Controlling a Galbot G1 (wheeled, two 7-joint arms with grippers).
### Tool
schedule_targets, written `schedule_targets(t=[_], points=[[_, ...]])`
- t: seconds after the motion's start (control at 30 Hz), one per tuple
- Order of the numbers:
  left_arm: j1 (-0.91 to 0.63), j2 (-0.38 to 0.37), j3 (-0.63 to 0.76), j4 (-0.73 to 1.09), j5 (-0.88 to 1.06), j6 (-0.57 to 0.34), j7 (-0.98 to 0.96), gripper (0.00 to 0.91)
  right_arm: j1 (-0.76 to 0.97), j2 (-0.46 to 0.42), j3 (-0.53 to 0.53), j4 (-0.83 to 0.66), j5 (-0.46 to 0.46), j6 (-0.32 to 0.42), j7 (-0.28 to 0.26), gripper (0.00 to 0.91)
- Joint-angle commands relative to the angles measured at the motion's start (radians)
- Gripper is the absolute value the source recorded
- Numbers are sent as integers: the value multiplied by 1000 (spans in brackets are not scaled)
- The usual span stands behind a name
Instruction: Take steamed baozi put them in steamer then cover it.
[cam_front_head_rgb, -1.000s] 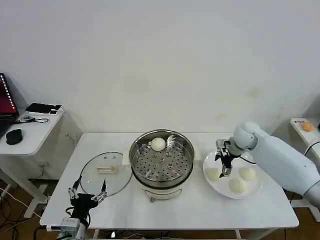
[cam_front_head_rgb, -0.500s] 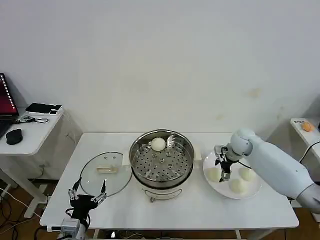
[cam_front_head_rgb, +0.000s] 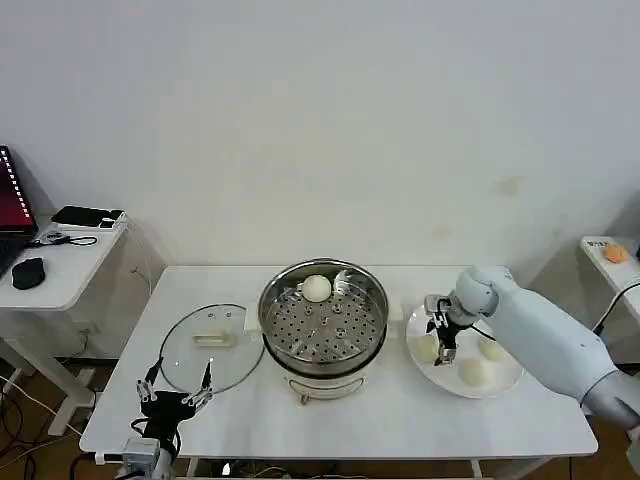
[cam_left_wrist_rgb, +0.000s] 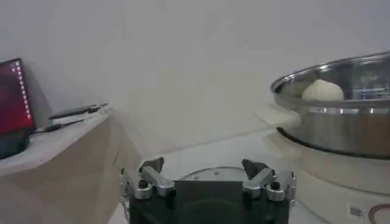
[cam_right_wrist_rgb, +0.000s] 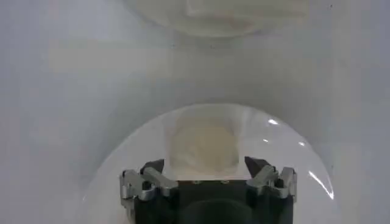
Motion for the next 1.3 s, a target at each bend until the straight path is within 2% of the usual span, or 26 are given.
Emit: schedule_targets(t=[0.03,0.13,0.17,0.23,0.57,0.77,0.97,1.03,1.07,1.17,1.3], points=[[4,2,2,3,1,-1,-1,907,-3,10,1,-16,-5,0,12,907],[3,4,1,4,0,-1,-1,907,-2,11,0,-19,-6,1,13,907],[2,4,0,4,0,-1,-1,907,-2,11,0,-19,-5,1,13,776],[1,4,-1,5,0,-1,-1,907,-3,9,-1,-19,-6,2,12,645],[-2,3,6,8,3,-1,0,907,-2,-8,4,1,8,-1,8,635],[-18,3,15,18,4,0,1,907,44,-82,-10,103,53,-25,-1,645],[-33,6,19,14,0,2,5,907,203,-185,-71,234,146,-63,-22,645],[-35,6,20,18,3,3,5,907,311,-211,-121,274,173,-65,-33,645],[-34,7,21,17,4,3,4,907,380,-226,-169,297,219,-73,-38,645],[-30,10,20,4,3,4,5,907,519,-224,-236,325,318,-99,-58,645],[-21,18,17,-23,3,5,8,907,708,-158,-367,325,500,-156,-73,645]])
